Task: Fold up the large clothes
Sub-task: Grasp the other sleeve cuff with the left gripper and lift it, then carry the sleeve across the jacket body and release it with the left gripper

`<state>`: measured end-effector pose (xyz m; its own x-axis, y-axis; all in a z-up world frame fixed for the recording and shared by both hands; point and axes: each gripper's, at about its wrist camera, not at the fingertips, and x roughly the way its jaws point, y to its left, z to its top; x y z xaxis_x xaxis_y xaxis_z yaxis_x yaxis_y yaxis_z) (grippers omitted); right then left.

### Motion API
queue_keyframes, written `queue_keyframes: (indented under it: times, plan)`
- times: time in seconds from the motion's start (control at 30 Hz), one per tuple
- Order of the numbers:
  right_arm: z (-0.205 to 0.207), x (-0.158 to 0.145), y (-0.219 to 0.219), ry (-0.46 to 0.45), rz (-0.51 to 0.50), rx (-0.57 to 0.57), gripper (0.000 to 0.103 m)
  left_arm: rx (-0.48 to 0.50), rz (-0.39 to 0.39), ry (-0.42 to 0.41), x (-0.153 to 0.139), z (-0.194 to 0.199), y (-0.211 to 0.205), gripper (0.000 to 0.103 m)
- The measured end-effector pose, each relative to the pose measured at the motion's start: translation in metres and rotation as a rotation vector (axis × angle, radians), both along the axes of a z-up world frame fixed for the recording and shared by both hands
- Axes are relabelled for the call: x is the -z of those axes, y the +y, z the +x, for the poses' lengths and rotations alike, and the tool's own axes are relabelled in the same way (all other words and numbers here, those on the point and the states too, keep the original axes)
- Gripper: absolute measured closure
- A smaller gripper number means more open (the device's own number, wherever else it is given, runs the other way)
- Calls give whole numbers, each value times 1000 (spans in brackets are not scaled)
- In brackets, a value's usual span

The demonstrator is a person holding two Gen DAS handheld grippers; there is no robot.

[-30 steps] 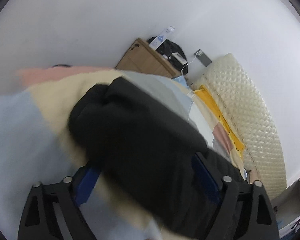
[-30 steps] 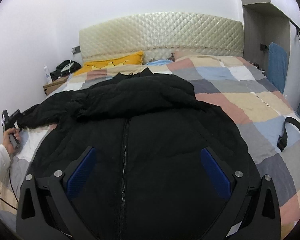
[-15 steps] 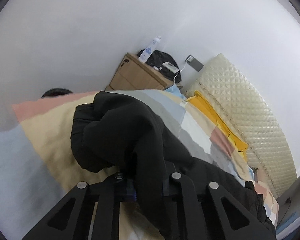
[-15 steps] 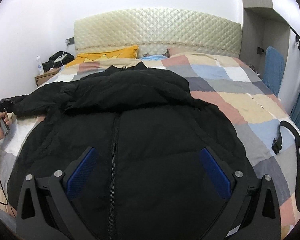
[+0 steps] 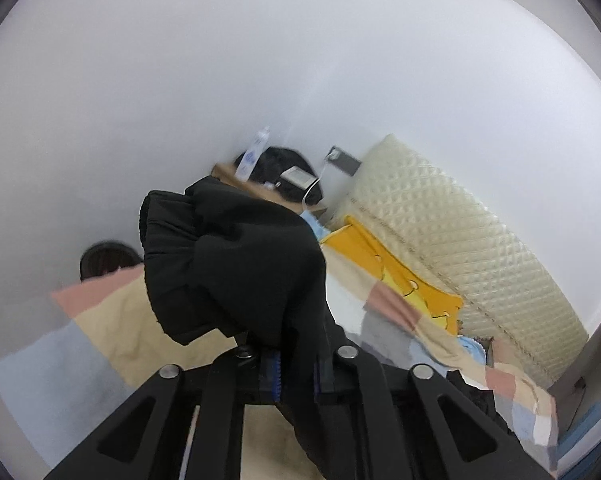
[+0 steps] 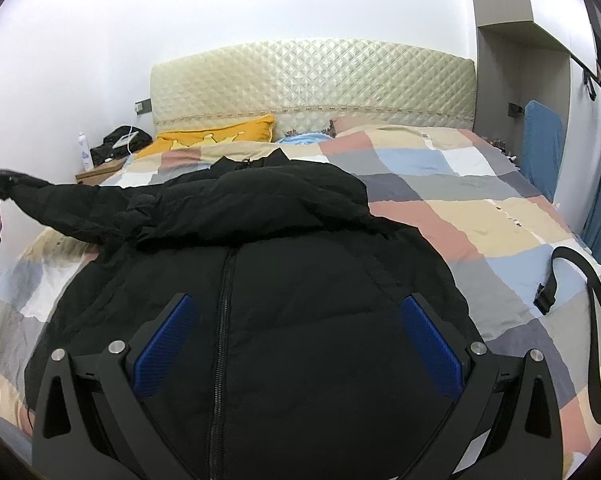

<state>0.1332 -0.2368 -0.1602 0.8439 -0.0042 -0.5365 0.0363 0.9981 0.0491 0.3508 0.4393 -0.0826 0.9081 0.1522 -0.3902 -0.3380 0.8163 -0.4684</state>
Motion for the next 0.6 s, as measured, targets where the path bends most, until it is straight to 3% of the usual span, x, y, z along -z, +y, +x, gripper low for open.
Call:
queue_keyframes:
  times: [0.3,0.6]
  plan:
    - [-19,-11,-14,-61,28,-29,0,73,113,-25,-92,-11,-91,94]
    - [-21,-18,-31,-87,54,-78,0,136,196,-77,-147,-15,-191,94]
